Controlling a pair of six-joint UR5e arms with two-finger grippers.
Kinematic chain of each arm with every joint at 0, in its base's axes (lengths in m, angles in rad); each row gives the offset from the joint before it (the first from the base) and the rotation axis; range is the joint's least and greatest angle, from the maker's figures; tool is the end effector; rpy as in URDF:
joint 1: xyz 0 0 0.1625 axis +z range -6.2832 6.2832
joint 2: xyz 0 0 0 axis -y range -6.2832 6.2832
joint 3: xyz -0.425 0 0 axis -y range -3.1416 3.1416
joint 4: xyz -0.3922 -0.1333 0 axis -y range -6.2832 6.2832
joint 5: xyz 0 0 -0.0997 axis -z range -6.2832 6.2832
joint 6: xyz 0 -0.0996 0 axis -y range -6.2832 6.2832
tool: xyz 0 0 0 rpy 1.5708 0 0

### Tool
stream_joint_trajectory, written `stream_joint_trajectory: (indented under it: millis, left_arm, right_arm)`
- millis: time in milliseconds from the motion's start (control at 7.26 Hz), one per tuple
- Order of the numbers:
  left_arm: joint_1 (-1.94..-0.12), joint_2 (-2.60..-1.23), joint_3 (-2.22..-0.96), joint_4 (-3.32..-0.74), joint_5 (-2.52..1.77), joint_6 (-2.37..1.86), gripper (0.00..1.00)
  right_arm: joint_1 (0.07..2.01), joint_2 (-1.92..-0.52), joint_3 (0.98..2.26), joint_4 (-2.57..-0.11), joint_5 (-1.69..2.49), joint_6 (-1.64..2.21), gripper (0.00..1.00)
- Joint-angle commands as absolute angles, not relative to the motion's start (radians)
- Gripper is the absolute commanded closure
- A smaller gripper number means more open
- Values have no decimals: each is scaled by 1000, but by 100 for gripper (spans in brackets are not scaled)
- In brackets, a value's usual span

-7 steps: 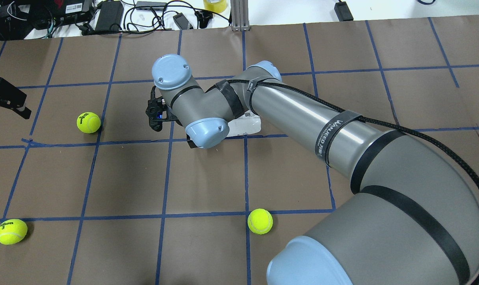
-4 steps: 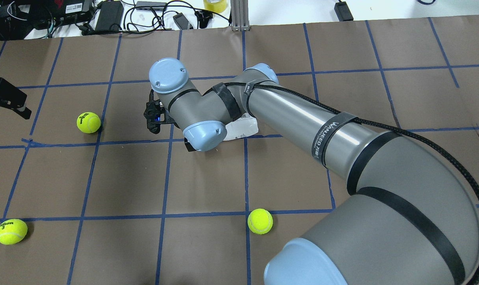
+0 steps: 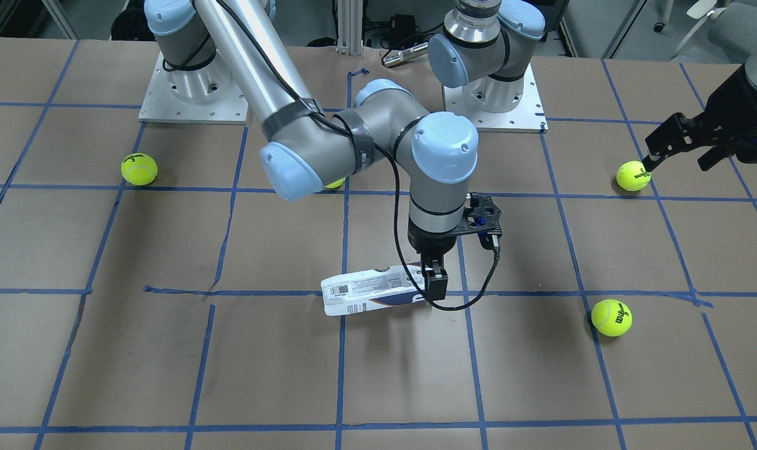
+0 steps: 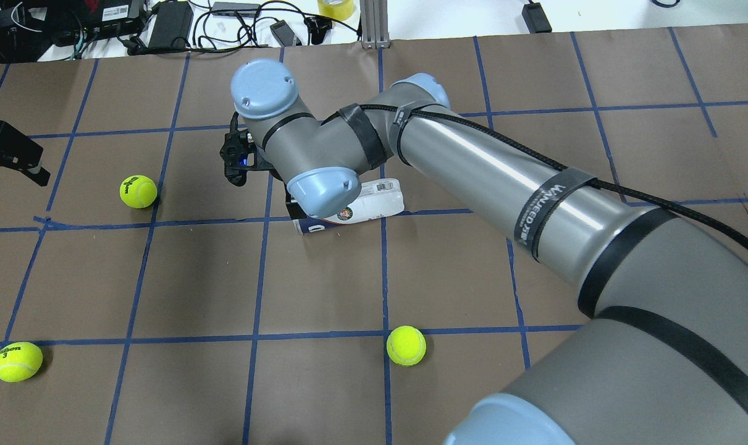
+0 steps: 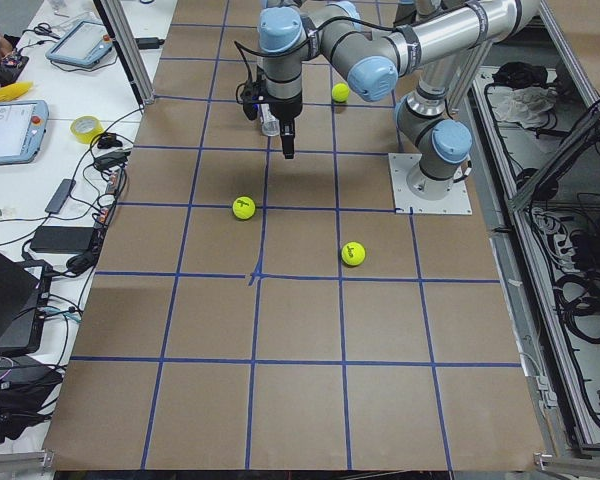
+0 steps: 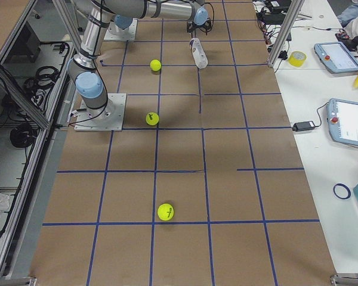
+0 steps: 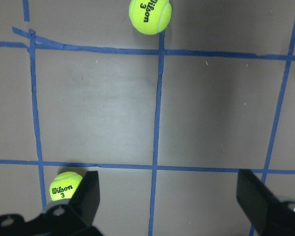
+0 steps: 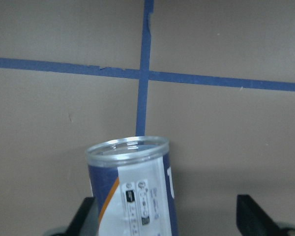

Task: Lift up tennis ball bucket
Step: 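Lift the can and carry it toward the table center with the right gripper, then release the can lying on its side and raise the right gripper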

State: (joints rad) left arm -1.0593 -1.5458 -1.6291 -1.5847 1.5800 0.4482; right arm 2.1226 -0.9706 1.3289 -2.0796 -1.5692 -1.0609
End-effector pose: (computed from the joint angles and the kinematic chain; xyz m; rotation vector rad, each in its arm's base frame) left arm 0.1177 -0.4801 0.4701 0.0986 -3.1256 -0.0721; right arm 0.4915 -0.5439 0.2922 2.2354 -2.1434 0.2266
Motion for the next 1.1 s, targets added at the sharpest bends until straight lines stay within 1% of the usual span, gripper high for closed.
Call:
stream_joint_trajectory:
  millis: [0,275,413,689,826,964]
  left_arm:
    - [-1069,-1546,-1629,-1586,1575,446,0]
    - [-1071,-1557,-1637,-1583,1517,445,0]
    - [-1071,-1569,-1647,-1583,1383,439,0]
    - [-1090,-1601,-1686,-1582,1217,436,0]
    - [-1124,-1611,-1698,-1578,1180,433,0]
    - [-1161,-1621,-1710,-1577,1177,422,0]
  right_arm:
    - [2028,-1113,1341,-1994,-1568,-958,0]
    - [1924,-1284,1341,-1843,-1559,-798,0]
    - [1858,-1352,1344,-1719,-1559,-725,0]
    - [1685,-1394,1344,-1652,-1560,-663,0]
    - [1631,-1429,1347,-1613,-1560,-605,0]
    - [1608,-1440,1354,-1596,-1559,-469,0]
